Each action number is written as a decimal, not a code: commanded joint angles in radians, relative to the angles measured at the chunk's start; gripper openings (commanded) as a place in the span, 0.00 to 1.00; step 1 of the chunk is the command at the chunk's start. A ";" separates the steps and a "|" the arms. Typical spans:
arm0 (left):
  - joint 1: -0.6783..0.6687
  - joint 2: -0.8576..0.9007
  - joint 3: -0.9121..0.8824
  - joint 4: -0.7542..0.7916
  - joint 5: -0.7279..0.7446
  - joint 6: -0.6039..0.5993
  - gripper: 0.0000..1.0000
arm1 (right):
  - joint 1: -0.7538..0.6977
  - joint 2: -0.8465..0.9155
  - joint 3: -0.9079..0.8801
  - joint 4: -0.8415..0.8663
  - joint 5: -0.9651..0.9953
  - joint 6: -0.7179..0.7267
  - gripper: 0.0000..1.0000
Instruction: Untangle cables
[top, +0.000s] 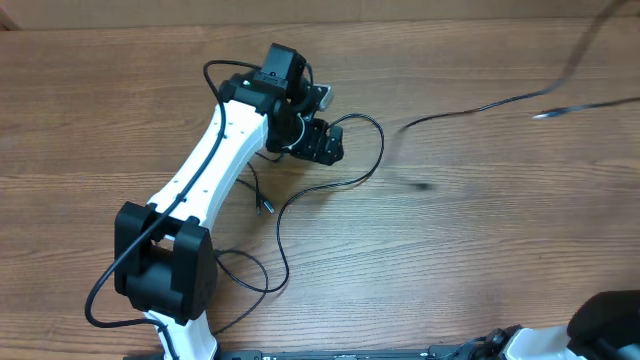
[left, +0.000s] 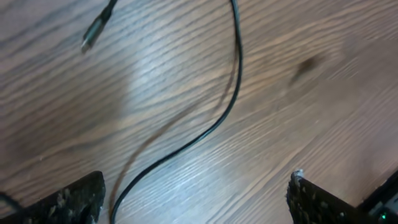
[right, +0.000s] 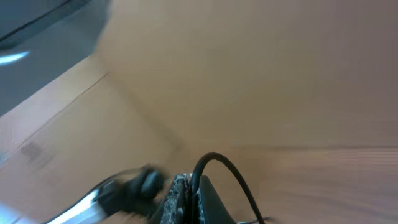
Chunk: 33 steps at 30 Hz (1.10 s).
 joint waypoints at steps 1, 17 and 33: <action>0.021 -0.006 0.007 -0.018 -0.002 0.041 0.92 | -0.100 0.030 0.016 0.007 0.131 -0.007 0.04; 0.038 -0.012 0.007 -0.066 0.060 0.040 0.89 | -0.246 0.085 0.015 -0.122 0.386 -0.113 1.00; 0.042 -0.258 0.007 -0.051 0.071 0.041 0.91 | 0.269 0.085 0.015 -0.487 0.178 -0.514 1.00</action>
